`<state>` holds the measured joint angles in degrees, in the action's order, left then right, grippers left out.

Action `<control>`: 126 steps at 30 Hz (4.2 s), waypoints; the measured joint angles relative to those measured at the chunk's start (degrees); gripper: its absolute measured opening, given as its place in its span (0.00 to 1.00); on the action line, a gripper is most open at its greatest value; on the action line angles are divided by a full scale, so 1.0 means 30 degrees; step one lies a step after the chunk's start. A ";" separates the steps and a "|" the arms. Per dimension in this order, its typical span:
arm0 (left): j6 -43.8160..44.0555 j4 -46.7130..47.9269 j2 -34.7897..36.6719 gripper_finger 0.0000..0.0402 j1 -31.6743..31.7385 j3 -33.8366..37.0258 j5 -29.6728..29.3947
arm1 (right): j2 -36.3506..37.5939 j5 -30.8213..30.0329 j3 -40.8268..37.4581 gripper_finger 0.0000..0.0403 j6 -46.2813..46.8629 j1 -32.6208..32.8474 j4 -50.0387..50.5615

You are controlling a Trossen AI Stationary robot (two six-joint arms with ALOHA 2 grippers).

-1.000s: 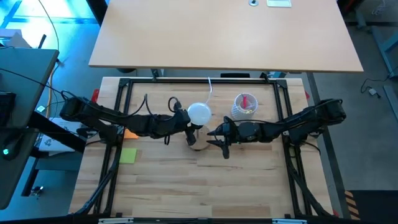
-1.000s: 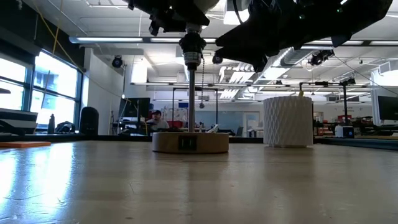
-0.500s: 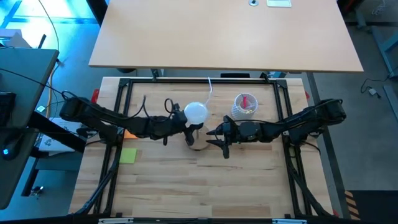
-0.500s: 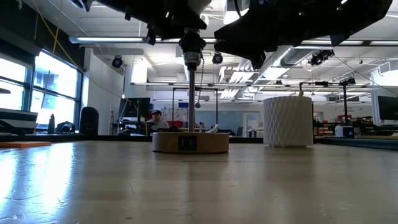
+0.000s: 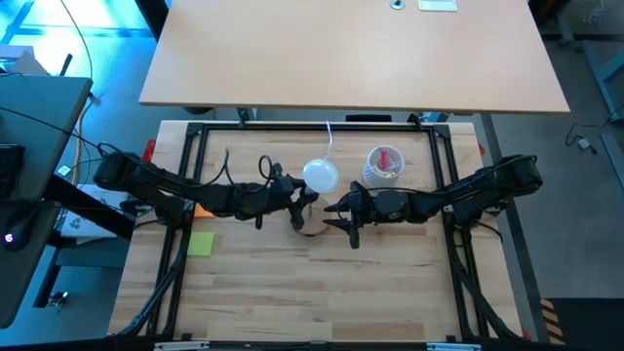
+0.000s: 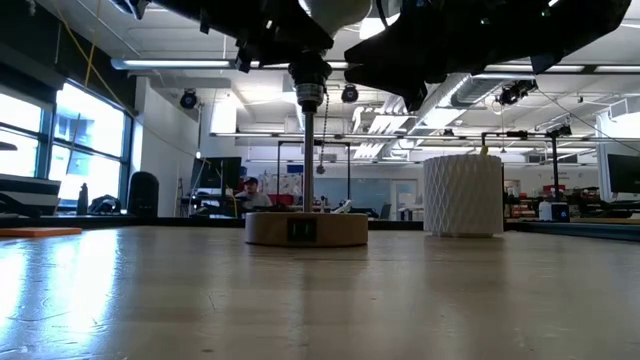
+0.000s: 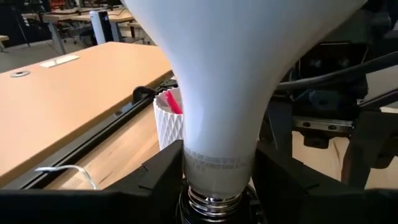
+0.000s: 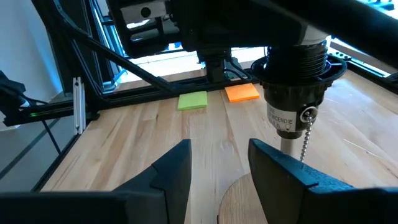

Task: Screw lightbulb
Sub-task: Insert the light bulb into the brown lamp

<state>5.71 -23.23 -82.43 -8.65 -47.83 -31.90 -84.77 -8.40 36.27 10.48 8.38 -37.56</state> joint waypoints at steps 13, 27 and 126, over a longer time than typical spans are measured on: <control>-0.0624 -0.0208 0.0713 0.42 -0.0254 -0.0036 -0.0101 | 0.0000 0.0007 0.0000 0.39 -0.0006 0.0000 0.0000; -0.1672 -0.0639 0.0706 0.30 -0.1147 0.0034 -0.2079 | 0.0000 0.0007 0.0007 0.39 0.0000 0.0000 0.0000; -0.2209 -1.2600 -0.1567 0.33 -0.0007 0.5641 0.2081 | -0.3249 1.3908 0.7963 0.47 -0.4179 -0.6466 0.3018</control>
<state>-0.92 -61.04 -87.13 -8.67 -30.91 -25.66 -94.52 33.32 60.16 -2.06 -11.02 -28.51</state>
